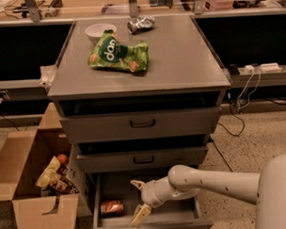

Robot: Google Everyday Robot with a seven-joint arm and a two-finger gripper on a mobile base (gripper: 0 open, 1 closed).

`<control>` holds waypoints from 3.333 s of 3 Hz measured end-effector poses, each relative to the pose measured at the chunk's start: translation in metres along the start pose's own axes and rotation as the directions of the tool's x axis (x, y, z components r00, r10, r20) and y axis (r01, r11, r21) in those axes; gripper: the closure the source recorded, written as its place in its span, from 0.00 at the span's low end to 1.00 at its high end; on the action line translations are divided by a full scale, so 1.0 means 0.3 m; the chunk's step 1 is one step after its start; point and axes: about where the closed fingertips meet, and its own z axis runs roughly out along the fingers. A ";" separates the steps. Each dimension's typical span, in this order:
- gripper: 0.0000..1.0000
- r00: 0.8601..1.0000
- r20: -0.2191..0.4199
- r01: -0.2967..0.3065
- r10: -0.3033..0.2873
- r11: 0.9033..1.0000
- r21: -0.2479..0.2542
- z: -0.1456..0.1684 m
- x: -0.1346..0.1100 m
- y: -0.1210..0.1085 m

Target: Pick coke can from bottom drawer and place on counter

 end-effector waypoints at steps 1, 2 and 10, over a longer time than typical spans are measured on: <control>0.00 1.000 -0.003 0.004 -0.004 1.000 0.001 -0.005 -0.005 -0.001; 0.00 1.000 0.000 -0.001 0.001 1.000 -0.023 0.058 0.029 -0.016; 0.00 0.995 -0.022 -0.100 0.102 0.993 0.066 0.694 0.434 -0.390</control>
Offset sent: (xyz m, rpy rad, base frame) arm 0.0110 0.0187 -0.0478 0.0083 0.0374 0.0376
